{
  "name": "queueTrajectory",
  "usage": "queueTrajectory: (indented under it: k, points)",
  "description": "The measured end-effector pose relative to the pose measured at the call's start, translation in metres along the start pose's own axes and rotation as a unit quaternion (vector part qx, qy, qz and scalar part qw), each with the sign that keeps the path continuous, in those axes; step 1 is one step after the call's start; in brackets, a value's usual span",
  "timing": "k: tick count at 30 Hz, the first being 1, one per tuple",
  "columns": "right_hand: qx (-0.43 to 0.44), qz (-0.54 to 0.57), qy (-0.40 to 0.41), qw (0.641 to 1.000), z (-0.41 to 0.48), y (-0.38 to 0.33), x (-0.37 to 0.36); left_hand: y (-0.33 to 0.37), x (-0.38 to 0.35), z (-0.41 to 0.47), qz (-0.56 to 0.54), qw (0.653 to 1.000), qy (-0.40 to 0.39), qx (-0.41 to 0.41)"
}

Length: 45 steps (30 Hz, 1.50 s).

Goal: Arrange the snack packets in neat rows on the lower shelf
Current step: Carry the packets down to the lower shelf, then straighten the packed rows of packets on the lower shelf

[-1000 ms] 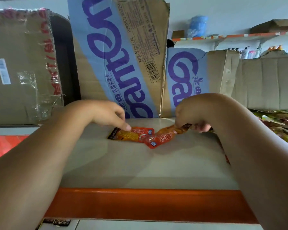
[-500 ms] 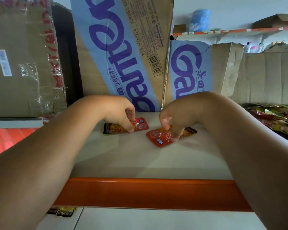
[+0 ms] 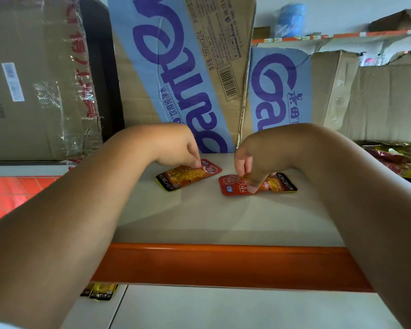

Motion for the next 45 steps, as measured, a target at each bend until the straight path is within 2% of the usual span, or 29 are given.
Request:
queueTrajectory:
  k: [10,20,33,45]
  points:
    - [0.015,0.024,0.002,1.0,0.002,0.005,-0.002,-0.007,-0.012,0.018,-0.071,0.996,-0.043,0.039]
    - [0.013,0.035,0.004,0.999,0.003,0.008,-0.004,0.014,-0.013,0.015,0.054,0.998,0.0,0.029]
    - [0.015,0.023,0.005,1.0,0.003,0.009,-0.005,0.026,-0.028,0.007,0.209,0.976,-0.034,0.047]
    - [0.011,0.04,0.006,0.999,0.005,0.01,-0.006,0.026,-0.029,0.008,0.185,0.98,-0.067,0.037]
Point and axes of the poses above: each hand's wrist, its own z-axis towards the middle knuckle, its own x-axis out of the back of the hand, y = z × x, the point moved 6 cm from there along z, towards the middle knuckle, and after that the axes turned 13 degrees about x, right-handed, at the moved point
